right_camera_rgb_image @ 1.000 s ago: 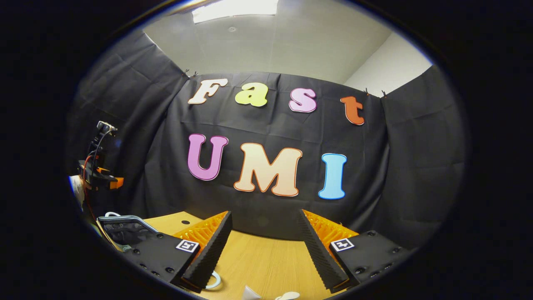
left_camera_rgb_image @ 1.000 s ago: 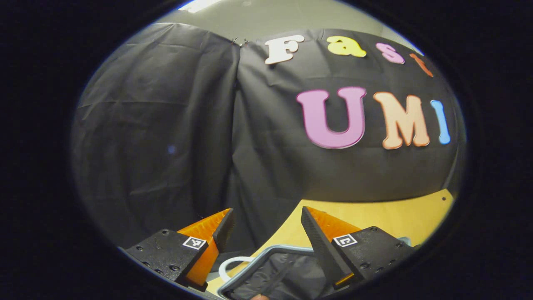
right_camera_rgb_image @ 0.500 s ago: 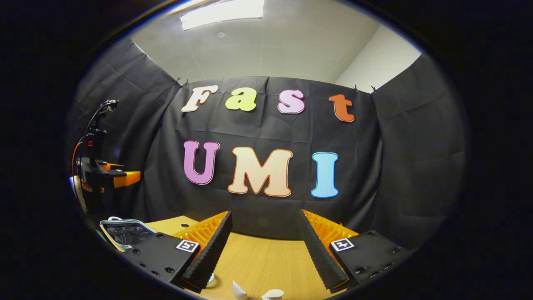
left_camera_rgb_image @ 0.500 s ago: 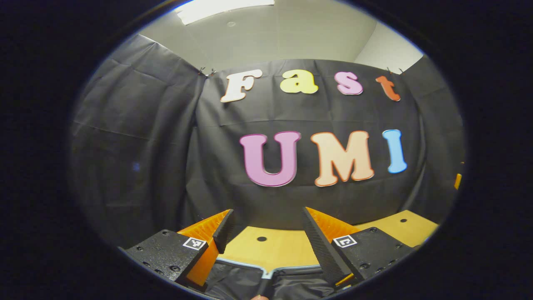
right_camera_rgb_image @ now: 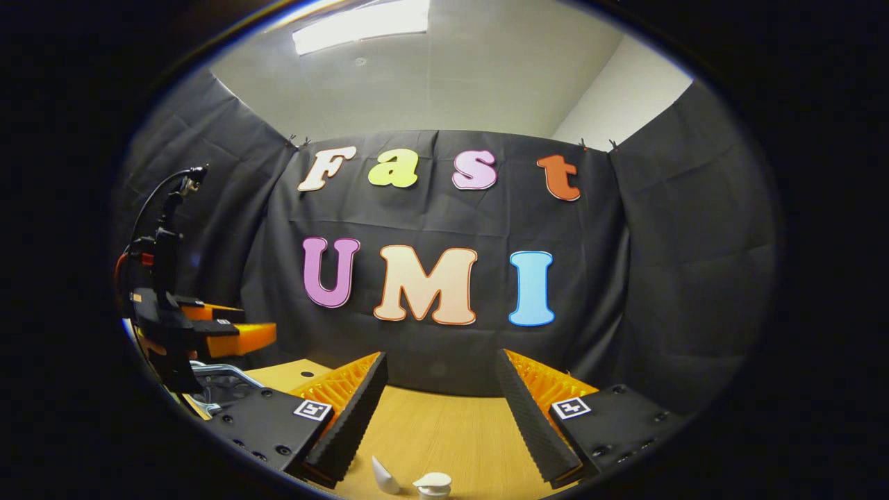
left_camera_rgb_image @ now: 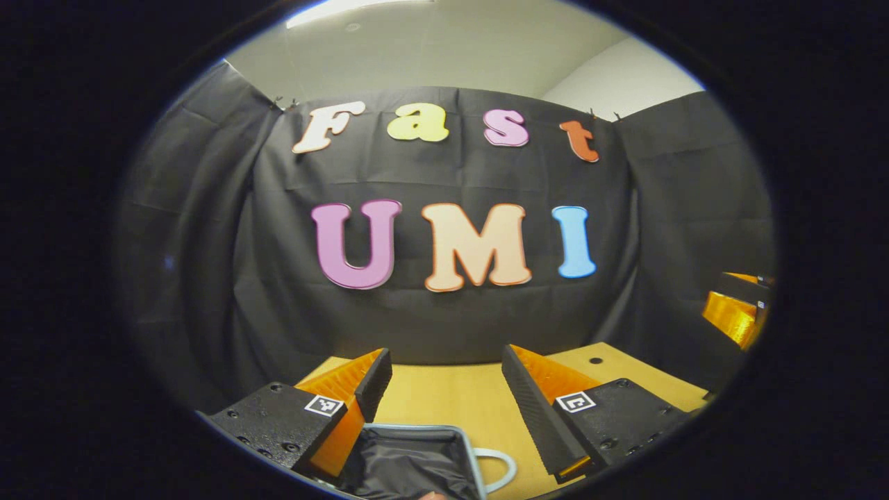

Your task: First open the suitcase, pack the skin care products into it, and then close the suitcase.

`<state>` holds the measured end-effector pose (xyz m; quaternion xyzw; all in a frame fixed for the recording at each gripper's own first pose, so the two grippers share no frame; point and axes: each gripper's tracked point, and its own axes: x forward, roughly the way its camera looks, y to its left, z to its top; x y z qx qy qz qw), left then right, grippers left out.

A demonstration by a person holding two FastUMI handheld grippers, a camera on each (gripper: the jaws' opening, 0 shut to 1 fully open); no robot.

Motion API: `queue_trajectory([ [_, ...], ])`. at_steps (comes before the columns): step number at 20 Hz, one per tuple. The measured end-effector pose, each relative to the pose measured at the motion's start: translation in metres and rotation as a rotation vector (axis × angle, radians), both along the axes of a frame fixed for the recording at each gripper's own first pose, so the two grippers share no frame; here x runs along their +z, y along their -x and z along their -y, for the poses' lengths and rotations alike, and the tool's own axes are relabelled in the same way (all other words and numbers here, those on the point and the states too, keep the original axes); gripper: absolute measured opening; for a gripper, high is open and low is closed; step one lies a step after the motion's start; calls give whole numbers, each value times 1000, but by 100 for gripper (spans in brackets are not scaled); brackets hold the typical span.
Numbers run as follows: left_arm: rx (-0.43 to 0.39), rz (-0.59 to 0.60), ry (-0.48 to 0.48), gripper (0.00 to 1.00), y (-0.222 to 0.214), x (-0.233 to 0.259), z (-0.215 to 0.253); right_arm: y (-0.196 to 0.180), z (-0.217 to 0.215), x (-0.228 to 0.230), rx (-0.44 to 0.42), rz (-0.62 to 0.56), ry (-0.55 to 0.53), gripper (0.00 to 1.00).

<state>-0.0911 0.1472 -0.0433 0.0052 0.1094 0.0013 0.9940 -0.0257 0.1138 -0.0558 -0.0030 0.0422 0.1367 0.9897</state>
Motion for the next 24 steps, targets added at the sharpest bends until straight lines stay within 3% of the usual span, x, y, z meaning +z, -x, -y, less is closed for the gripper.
queue_trajectory([
  [9,-188,-148,71,95,3,-72,111,10,45,-8,-29,-21,39,99],
  [14,-223,-258,104,95,14,-121,145,12,72,-14,-51,-40,64,99],
  [15,-226,-278,110,100,16,-129,150,12,76,-17,-53,-46,68,98],
  [19,-242,-349,125,92,27,-161,173,11,89,-25,-59,-63,82,99],
  [24,-259,-438,132,93,40,-203,186,8,95,-36,-63,-91,88,99],
])
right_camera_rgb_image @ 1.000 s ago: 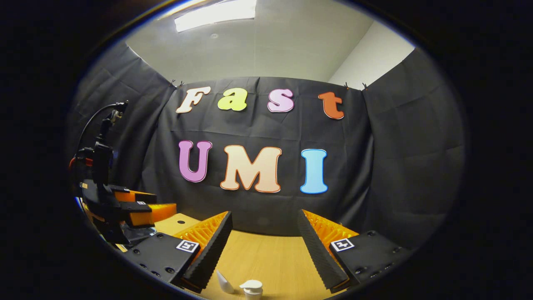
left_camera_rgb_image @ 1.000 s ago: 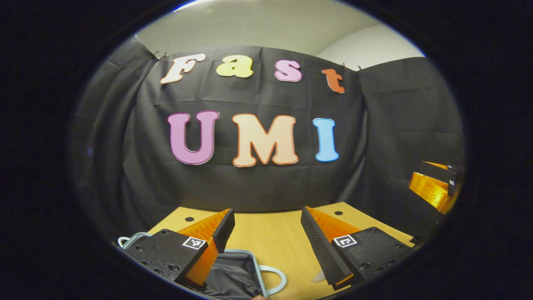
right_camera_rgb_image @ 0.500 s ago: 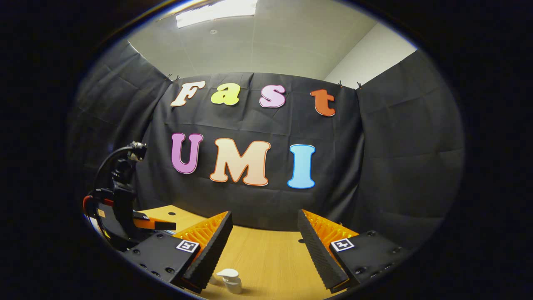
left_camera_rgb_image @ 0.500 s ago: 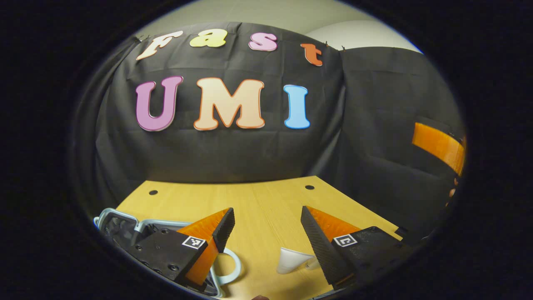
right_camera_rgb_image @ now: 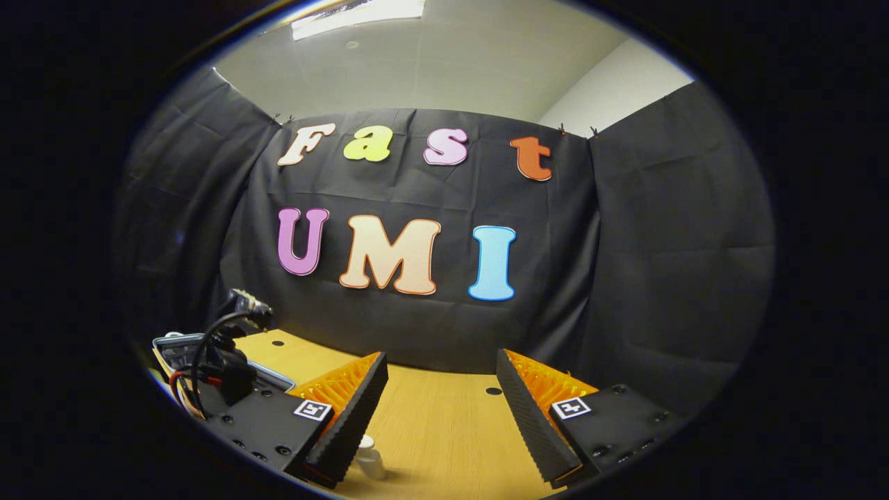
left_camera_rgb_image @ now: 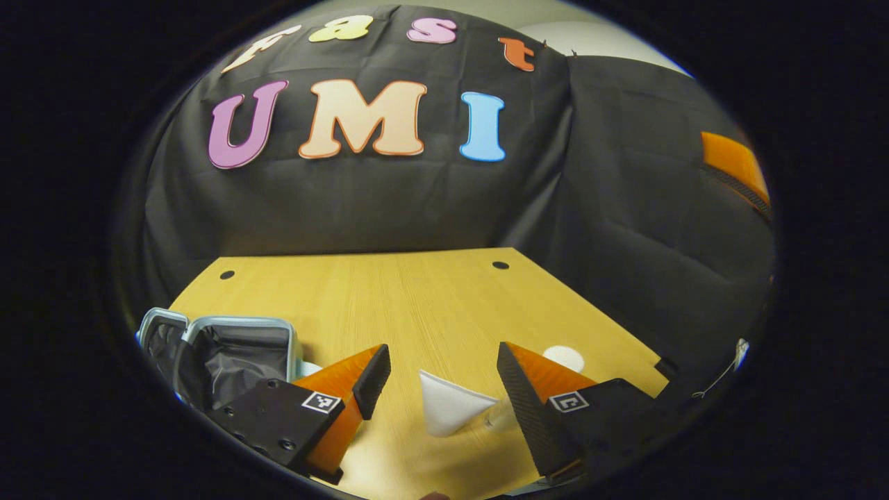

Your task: First open the suitcase, pack the skin care products into it, and then close the suitcase.

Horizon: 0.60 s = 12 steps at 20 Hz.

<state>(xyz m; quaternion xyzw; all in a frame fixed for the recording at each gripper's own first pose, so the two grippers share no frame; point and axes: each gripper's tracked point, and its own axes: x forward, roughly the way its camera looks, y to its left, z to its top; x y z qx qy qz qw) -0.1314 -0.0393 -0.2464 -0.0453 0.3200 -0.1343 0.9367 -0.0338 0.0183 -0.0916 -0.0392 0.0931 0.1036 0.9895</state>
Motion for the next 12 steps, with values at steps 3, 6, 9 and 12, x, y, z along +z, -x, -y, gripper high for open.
queue_trajectory([
  [3,-11,-62,1,94,9,-29,7,-1,0,-6,3,-13,11,99],
  [6,-26,-123,0,93,17,-57,9,0,-4,-11,9,-24,25,99],
  [9,-51,-180,3,95,26,-80,9,2,-12,-19,21,-40,32,99],
  [12,-97,-202,26,53,28,-83,12,2,-23,-32,41,-65,33,99],
])
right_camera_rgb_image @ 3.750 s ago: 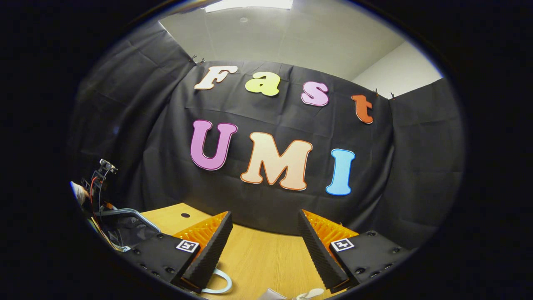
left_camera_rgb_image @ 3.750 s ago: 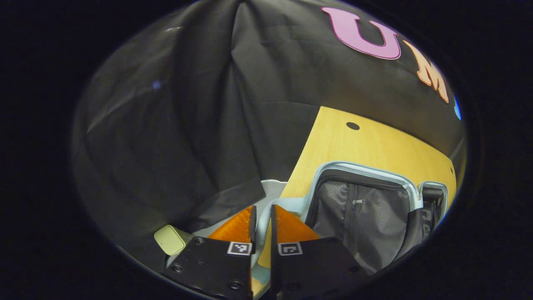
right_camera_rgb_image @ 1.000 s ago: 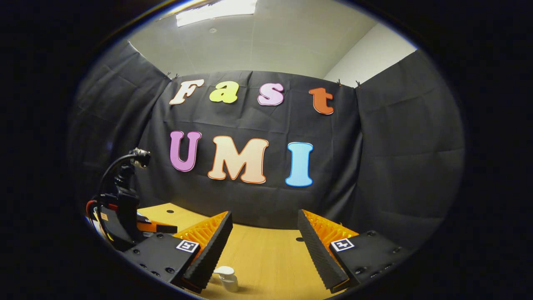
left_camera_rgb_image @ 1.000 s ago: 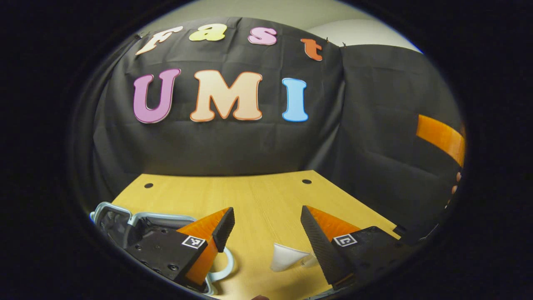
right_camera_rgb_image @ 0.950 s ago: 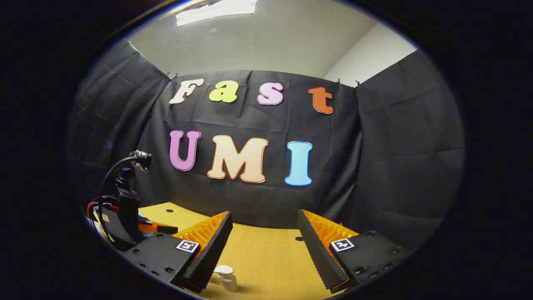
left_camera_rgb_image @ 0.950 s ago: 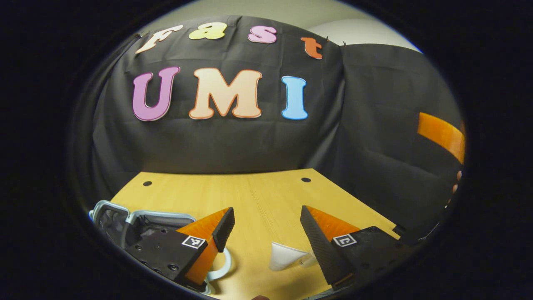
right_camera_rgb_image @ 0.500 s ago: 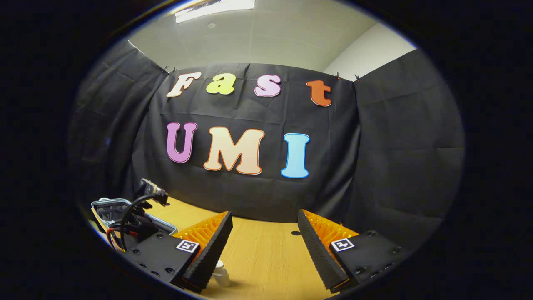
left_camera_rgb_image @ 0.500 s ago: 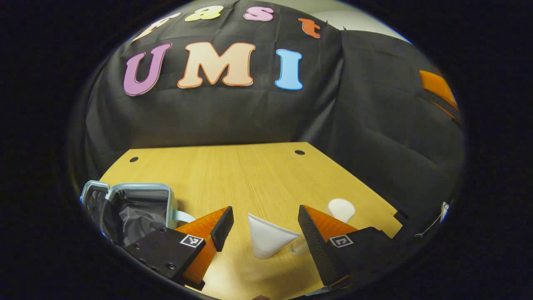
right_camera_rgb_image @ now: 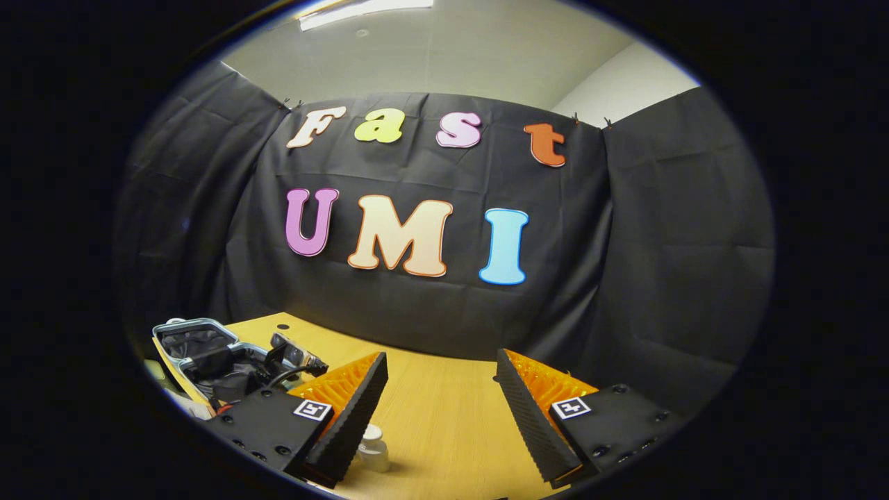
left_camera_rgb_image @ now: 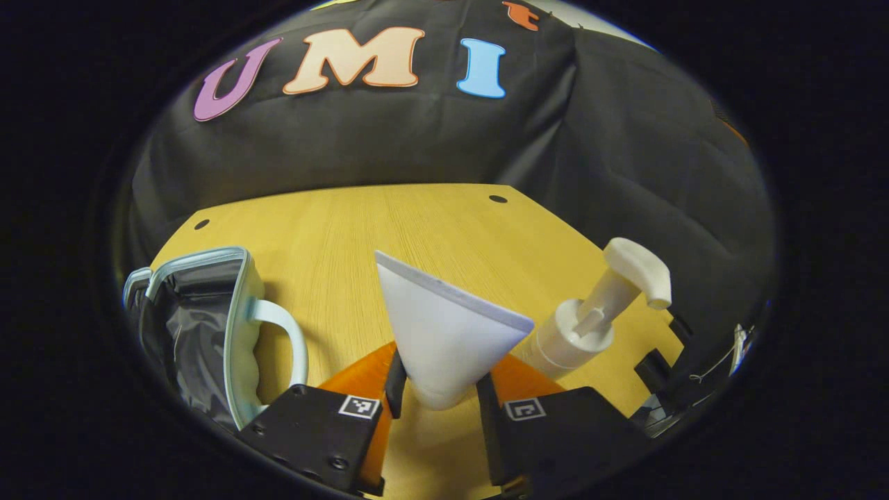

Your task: First open the suitcase, pack the skin care products into it, and then close the suitcase.

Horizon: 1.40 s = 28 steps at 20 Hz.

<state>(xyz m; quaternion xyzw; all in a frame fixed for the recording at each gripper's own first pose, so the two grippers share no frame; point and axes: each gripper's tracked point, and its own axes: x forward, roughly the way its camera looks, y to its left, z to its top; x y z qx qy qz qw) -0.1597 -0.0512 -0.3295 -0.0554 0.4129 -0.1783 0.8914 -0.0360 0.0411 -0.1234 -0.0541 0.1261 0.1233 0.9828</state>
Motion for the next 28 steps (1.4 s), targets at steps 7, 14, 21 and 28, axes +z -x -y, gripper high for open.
queue_trajectory([
  [7,13,11,-1,37,-7,31,-20,-4,-29,-50,41,-81,-6,99],
  [14,72,71,-10,36,-17,97,-61,12,-66,-121,110,-190,10,99],
  [21,104,118,-55,36,-9,141,-96,30,-73,-208,106,-298,59,99],
  [28,138,127,-87,35,3,157,-124,50,-73,-278,123,-428,84,90],
])
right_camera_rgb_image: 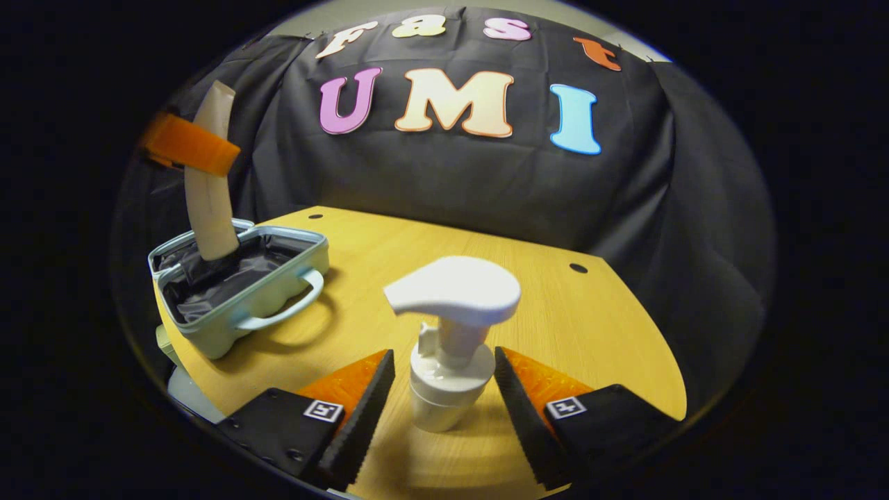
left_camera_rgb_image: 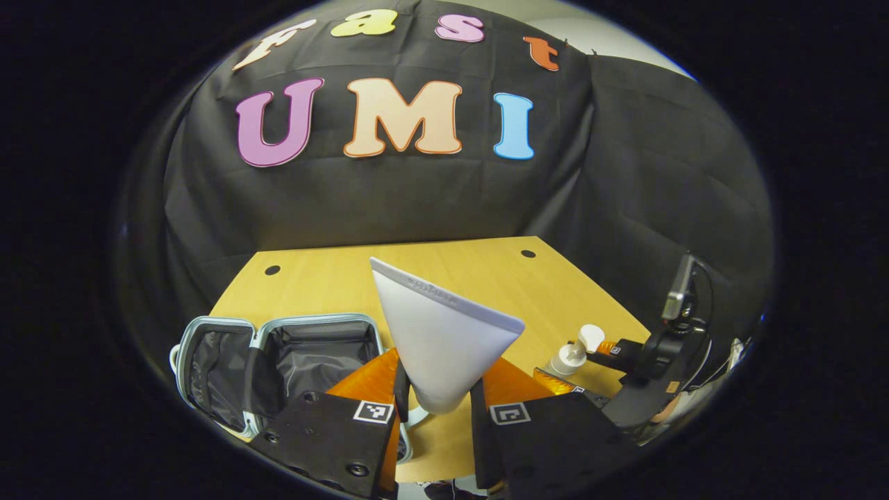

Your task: First open the suitcase, pack the skin care products into it, and then close the suitcase.

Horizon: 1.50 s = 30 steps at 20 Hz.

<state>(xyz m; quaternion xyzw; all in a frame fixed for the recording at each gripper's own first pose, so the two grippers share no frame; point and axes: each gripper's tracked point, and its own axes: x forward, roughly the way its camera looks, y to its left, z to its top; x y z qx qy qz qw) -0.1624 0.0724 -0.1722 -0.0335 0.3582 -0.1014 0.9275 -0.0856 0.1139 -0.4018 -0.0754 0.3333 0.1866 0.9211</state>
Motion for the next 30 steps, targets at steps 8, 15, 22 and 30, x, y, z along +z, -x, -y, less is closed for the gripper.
queue_trajectory([
  [8,57,-31,-92,36,6,-7,-30,-7,-9,56,17,-19,-169,60],
  [15,144,-195,-240,32,30,-51,-106,-12,-47,150,127,94,-315,57],
  [22,163,-486,-252,36,46,-145,-169,-4,-82,174,89,125,-275,57],
  [30,148,-516,-229,42,24,-185,-178,-9,-109,174,82,116,-246,58],
])
